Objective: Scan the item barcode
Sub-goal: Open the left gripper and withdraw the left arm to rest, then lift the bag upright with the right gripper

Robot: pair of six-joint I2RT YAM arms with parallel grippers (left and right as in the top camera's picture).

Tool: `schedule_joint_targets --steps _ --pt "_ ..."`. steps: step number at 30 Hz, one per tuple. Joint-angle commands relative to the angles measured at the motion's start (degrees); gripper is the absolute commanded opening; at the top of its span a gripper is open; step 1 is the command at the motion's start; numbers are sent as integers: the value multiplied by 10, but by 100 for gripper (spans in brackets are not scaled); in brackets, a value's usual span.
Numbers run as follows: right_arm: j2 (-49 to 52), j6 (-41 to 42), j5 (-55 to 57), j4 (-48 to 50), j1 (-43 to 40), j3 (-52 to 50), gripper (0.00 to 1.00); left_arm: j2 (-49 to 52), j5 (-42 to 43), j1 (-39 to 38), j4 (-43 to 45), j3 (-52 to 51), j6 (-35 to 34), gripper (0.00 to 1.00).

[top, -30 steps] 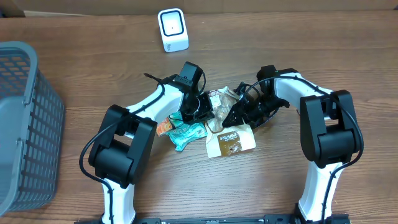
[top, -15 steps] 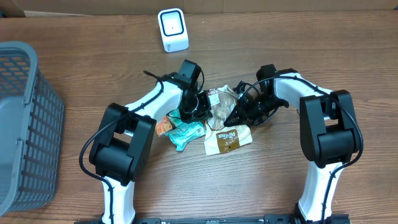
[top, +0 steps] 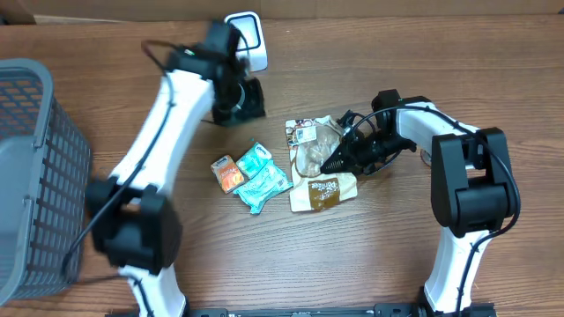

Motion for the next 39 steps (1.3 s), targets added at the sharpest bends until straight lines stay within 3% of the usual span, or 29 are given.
schedule_joint_targets --steps 1,6,10,14,23,28,33,34,35,39 --pt "-46 -11 -23 -2 -2 -1 4 -73 -48 24 -31 60 43 8" --pt "-86 -29 -31 -23 -2 -1 4 -126 -67 84 -72 93 45 15" --pt "-135 -48 -50 -35 -2 -1 4 -149 -67 143 -97 95 99 24" --pt "-179 -48 -50 -43 -2 -1 4 -150 -67 195 -136 95 198 57" --pt "-207 -52 -50 -77 -1 -1 4 -150 -66 306 -171 95 278 82" --pt "-207 -59 -52 -90 4 -1 4 -150 -67 338 -175 95 327 85" --pt "-207 -70 -66 -91 10 -1 4 -150 -67 340 -174 95 368 78" --pt "-207 -69 -68 -91 10 -1 4 -150 -67 340 -173 95 368 94" --pt "-207 -70 -69 -91 10 -1 4 -150 -67 340 -172 95 368 100" --pt "-210 -69 -69 -88 10 -1 4 -150 -67 340 -171 95 368 99"
